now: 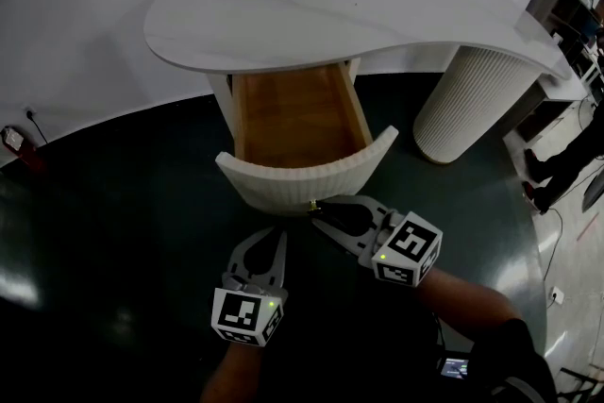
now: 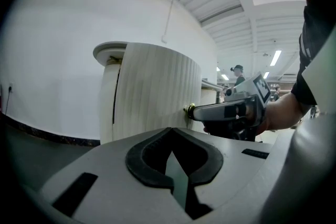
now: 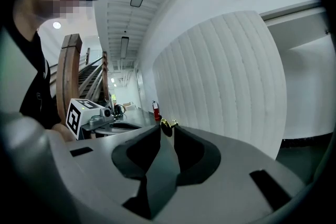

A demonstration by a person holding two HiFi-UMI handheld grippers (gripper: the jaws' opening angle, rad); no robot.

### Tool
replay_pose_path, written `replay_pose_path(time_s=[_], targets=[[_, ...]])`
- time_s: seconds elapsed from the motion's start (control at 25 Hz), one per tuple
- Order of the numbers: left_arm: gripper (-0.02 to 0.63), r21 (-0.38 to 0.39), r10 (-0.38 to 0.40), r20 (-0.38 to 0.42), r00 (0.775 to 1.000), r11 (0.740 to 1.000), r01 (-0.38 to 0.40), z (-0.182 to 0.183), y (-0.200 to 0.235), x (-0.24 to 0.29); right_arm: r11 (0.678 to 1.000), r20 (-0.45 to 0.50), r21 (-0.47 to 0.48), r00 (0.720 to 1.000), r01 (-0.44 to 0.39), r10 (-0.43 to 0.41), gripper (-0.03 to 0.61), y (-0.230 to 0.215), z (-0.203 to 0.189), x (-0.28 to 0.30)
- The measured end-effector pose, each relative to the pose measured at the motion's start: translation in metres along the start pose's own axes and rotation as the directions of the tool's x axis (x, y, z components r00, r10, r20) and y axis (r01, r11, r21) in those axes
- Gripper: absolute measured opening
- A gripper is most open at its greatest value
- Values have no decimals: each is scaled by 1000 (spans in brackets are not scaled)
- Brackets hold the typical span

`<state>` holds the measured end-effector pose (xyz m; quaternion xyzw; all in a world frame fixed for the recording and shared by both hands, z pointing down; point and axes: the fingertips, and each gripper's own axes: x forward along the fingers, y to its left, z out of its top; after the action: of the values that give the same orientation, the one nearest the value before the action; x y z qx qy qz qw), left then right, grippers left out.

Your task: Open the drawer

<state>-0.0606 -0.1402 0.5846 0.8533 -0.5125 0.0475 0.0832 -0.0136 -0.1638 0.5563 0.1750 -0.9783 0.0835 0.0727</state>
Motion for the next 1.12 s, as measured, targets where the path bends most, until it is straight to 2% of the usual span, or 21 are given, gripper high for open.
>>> replay_pose_path(time_s=[0.28,0.44,0.6,0.76,0.96,1.12], targets=[[6,12,6,4,1000,1000,-6,3,2,0,1000,-17,29,1000,-9,9,67,-4,-4,-4],[6,35,1,24,1000,999,-2,14,1,-4,999,-17,35,1000,16,-15,77,-10,-5,-15],[6,55,5,69,998,998,-9,32,5,-9,999,40,15,998,39,-40,75,-16,13,-30],[6,26,8,94,996,1000,-11,53,6,-9,999,52,-25,998,21,-20,74,-12,30,-40],[5,24,22,60,998,999,-24,86,6,-14,999,41,-24,999,-22,23,61,2,62,-47],[6,108,49,-4,999,993,-48,126,4,-30,998,2,-19,998,-63,63,45,24,100,-52]])
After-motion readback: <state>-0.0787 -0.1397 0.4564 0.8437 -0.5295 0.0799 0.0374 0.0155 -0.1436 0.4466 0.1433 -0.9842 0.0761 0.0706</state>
